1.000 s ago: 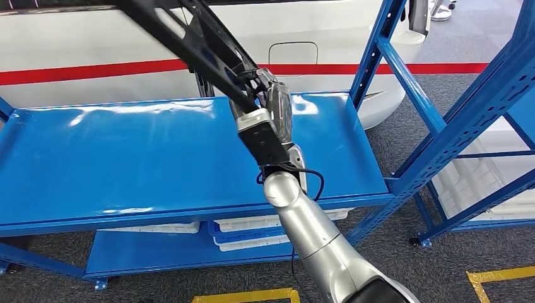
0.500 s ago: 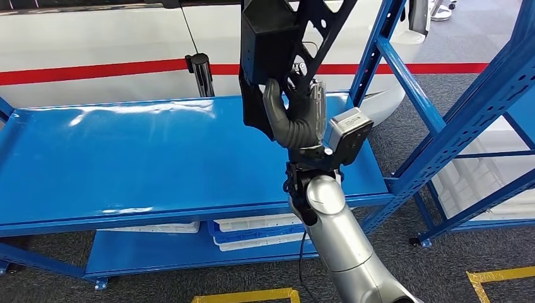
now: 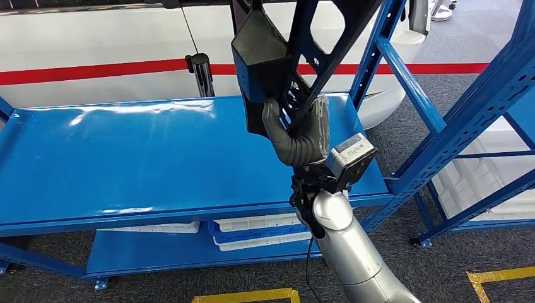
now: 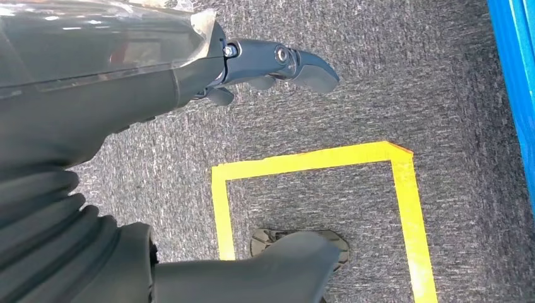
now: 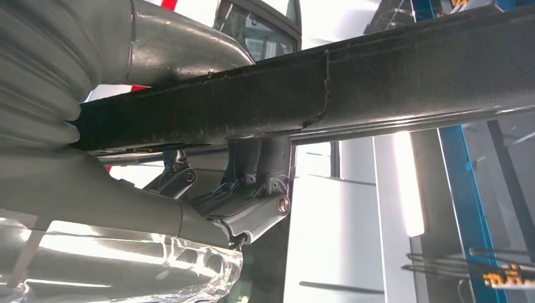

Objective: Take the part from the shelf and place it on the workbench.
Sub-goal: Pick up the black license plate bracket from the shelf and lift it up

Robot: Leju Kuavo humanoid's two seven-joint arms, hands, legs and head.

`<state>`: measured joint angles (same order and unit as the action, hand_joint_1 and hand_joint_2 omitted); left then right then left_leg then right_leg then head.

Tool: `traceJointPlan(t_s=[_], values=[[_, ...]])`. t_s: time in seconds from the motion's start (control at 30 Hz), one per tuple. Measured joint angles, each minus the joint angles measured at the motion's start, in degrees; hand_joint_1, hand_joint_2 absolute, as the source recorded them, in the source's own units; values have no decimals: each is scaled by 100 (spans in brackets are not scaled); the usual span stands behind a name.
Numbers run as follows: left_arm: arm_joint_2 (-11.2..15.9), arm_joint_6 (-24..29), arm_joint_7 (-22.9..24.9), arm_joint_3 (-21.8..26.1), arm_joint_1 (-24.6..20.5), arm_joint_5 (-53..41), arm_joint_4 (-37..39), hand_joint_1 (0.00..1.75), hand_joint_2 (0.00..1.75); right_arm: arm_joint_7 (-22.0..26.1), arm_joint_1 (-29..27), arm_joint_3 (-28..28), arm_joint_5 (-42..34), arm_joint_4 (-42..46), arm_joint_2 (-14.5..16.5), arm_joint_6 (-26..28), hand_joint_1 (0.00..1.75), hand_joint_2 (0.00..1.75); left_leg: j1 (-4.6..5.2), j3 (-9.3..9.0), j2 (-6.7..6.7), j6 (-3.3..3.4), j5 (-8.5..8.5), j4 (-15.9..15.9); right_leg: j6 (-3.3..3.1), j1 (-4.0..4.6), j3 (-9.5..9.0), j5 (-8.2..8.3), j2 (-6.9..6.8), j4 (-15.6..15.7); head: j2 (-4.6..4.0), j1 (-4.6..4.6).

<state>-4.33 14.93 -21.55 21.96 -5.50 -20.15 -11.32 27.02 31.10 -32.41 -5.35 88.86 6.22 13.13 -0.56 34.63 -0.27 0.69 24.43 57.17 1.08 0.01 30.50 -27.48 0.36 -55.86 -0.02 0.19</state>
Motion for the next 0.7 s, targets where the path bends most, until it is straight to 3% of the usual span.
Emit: traceJointPlan(t_s=[0.37, 0.53, 0.7], values=[[-2, -5, -57, 122, 48, 19, 2, 0, 175, 112, -182, -199, -197, 18, -137, -85, 171, 175, 3, 1, 0, 1, 2, 3, 1, -2, -1, 1, 0, 3, 0, 0], [-2, -42, -73, 136, 52, 15, 1, 0, 175, 162, -312, -236, -198, 71, -154, -81, 171, 175, 16, 3, -2, 18, 14, 11, 7, -45, -5, 0, 0, 7, 0, -1], [-2, -84, -90, 136, 52, -21, 0, 0, 175, 173, -378, -250, -208, 127, -158, -126, 171, 175, 52, 0, -3, 71, 42, 19, 55, -104, -12, -8, 0, 20, 0, -3]])
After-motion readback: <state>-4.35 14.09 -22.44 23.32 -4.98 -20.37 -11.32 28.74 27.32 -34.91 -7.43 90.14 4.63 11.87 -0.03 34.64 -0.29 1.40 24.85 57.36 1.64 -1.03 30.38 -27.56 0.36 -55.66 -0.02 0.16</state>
